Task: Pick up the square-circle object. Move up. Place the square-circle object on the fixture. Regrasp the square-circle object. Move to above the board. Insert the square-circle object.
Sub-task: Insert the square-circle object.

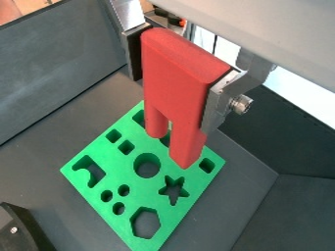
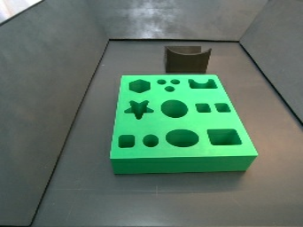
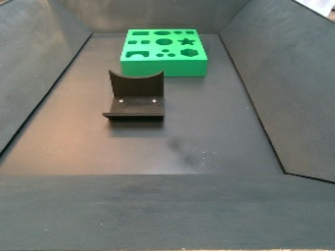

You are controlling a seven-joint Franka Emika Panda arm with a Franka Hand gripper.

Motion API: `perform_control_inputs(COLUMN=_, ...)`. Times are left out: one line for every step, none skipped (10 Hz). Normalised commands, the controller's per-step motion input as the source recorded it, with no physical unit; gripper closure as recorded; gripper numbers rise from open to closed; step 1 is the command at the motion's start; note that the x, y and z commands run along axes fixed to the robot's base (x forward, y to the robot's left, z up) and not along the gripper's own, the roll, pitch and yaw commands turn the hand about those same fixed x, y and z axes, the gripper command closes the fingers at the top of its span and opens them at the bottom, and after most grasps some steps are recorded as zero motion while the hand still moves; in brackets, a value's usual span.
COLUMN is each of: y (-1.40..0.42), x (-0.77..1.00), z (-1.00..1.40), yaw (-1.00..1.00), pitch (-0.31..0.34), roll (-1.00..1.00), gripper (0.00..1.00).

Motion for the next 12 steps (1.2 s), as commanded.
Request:
perform_control_inputs(y=0.0, x=0.0, z=0.0, yaw=0.0, pitch=0.0, roll=-0.03, gripper=1.0)
perform_control_inputs(y=0.0, x=0.0, z=0.0, yaw=0.0, pitch=0.0, roll=-0.03, gripper=1.0)
perform_control_inputs(y=0.0, x=0.0, z=0.0, yaw=0.0, pitch=0.0, roll=-0.02, gripper=1.0)
perform_control_inputs(y=0.0, x=0.0, z=0.0, yaw=0.0, pitch=0.0, roll=-0.02, gripper=1.0)
perform_control_inputs(y=0.0, x=0.0, z=0.0, yaw=0.0, pitch=0.016, roll=-0.01, gripper=1.0)
perform_control_inputs(y=0.0, x=0.0, z=-0.03, yaw=0.0, pitch=0.0, roll=0.0, gripper=1.0)
perform_control_inputs(y=0.0, x=0.0, z=-0.08, yaw=0.0, pitch=0.0, roll=-0.03, gripper=1.0)
perform_control_inputs(y=-0.25, x=-0.02, z=-0.28, yaw=0.0, pitch=0.0, roll=-0.08, gripper=1.0)
perform_control_inputs(y=-0.27, x=0.27, z=-0.69, yaw=0.23, pitch=0.0, roll=-0.19, gripper=1.0)
perform_control_inputs(y=-0.5, x=0.16, z=-1.0, yaw=0.57, pitch=0.09, roll=0.0, gripper=1.0)
perform_control_inputs(y=-0.45, x=0.17, z=-1.0, yaw=0.63, pitch=0.0, roll=0.02, gripper=1.0)
perform_control_inputs(y=-0.44, x=0.13, z=-1.0, yaw=0.66, pitch=0.006, roll=0.04, gripper=1.0)
